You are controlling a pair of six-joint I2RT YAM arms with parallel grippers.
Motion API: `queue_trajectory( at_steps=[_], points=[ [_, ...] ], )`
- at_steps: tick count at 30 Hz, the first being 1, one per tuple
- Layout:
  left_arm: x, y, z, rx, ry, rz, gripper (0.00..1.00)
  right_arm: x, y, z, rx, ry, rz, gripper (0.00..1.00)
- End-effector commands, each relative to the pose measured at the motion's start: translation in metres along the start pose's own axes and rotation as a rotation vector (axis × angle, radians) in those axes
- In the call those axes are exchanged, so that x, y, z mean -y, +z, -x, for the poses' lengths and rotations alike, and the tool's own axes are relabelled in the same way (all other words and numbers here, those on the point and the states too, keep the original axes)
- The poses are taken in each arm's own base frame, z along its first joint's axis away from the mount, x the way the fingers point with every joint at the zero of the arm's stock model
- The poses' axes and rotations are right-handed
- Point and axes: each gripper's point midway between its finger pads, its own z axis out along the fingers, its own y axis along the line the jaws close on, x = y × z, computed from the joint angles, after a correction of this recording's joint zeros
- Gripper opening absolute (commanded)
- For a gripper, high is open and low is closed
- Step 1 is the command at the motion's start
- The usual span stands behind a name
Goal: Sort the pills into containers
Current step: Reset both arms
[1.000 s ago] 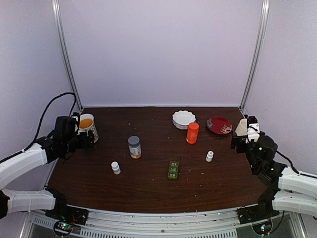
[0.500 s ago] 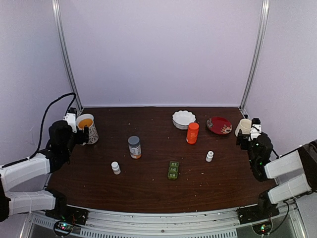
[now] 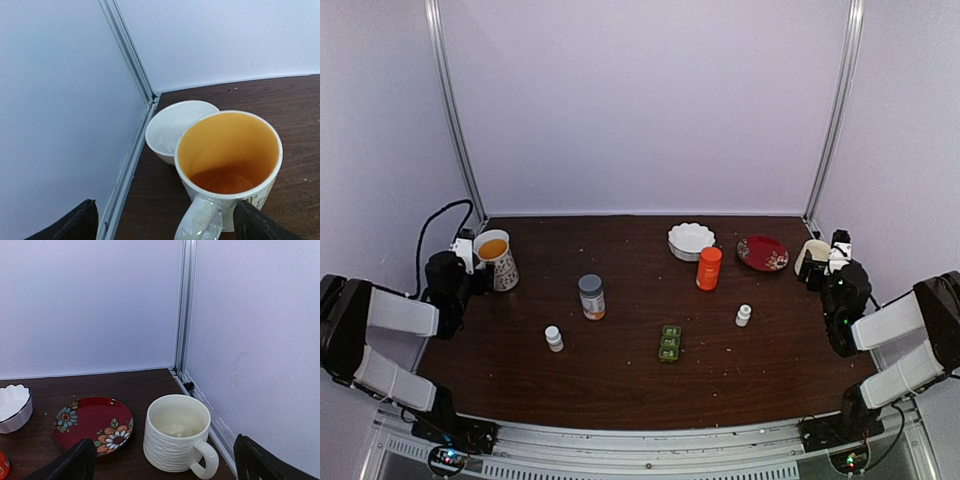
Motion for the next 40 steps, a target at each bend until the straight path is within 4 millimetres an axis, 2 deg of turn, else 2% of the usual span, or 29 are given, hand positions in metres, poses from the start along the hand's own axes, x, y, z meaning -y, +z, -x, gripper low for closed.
queue_trajectory(
  at_steps=[1, 2, 3, 6, 9, 40],
  points=[
    [-0.019, 0.009, 0.023, 0.146, -0.114, -0.015, 0.98, -0.001, 0.001, 0.011, 0.042, 0.022, 0.008, 1.00],
    [-0.028, 0.008, 0.016, 0.167, -0.159, -0.019, 0.98, -0.001, 0.001, 0.010, 0.037, 0.020, 0.009, 0.98],
    [-0.025, 0.006, 0.016, 0.188, -0.168, -0.059, 0.98, -0.001, 0.002, 0.010, 0.035, 0.021, 0.009, 0.96],
    [-0.001, 0.011, 0.021, 0.176, -0.090, -0.192, 0.98, -0.001, 0.002, 0.010, 0.037, 0.020, 0.009, 0.96],
    [-0.002, 0.012, 0.020, 0.173, -0.094, -0.183, 0.98, -0.001, 0.002, 0.010, 0.036, 0.020, 0.010, 1.00],
    [-0.002, 0.011, 0.021, 0.170, -0.089, -0.179, 0.98, -0.001, 0.001, 0.011, 0.041, 0.019, 0.009, 1.00]
  ],
)
